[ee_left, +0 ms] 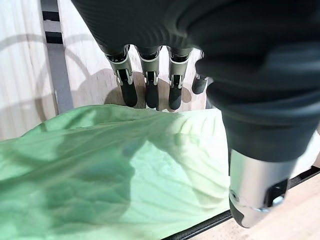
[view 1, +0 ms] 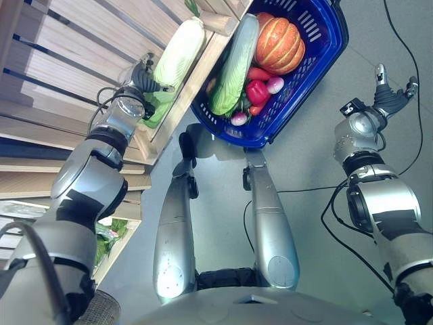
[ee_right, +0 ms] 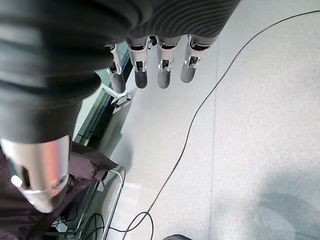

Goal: Pick up fruits and vegetables into the basket

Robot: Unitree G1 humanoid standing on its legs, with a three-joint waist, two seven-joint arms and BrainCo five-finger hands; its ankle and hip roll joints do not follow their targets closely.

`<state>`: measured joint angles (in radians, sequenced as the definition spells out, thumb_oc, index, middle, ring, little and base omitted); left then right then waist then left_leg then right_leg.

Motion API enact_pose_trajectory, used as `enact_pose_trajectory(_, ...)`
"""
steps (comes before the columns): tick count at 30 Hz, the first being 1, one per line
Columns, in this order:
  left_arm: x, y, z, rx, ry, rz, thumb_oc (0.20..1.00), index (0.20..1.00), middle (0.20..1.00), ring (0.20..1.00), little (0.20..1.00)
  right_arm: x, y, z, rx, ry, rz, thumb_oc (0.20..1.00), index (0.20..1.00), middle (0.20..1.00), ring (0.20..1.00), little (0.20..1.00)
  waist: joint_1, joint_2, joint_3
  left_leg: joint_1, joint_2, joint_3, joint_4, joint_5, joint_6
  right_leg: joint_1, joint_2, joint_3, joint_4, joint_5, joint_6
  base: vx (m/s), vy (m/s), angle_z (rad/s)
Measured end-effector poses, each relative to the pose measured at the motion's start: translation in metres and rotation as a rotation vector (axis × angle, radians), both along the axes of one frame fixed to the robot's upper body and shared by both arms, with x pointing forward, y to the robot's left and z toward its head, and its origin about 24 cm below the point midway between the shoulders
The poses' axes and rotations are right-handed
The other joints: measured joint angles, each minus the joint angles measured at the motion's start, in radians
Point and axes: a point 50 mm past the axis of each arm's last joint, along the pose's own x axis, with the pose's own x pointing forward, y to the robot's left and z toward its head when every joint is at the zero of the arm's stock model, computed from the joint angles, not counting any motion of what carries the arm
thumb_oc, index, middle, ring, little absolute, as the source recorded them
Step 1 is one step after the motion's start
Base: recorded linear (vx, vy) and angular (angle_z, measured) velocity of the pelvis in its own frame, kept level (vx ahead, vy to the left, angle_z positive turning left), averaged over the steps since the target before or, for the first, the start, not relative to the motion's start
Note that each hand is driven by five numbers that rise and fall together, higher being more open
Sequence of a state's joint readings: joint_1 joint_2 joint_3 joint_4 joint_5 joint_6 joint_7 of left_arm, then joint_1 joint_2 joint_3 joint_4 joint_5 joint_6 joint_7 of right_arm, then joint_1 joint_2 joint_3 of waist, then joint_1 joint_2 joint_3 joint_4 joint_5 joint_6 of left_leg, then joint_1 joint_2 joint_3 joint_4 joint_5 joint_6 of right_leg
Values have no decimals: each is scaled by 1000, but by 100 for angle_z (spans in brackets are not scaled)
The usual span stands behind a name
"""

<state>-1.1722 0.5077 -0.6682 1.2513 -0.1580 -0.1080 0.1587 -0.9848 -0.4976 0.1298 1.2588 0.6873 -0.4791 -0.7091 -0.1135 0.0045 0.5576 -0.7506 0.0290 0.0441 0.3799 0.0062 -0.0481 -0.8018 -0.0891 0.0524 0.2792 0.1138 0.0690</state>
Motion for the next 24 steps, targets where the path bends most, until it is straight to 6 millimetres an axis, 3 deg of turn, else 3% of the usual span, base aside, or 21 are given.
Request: enact_pose_trajectory(24, 2, 4, 5, 14, 127, -66, 1000, 1000, 1000, 1000, 1000, 1, 1, 2, -1, -8, 2, 1000, 1000, 1000, 1000, 1000, -8, -5, -1, -15, 4, 4, 20, -11, 2, -8, 5, 7, 1, 3, -4, 1, -1, -1)
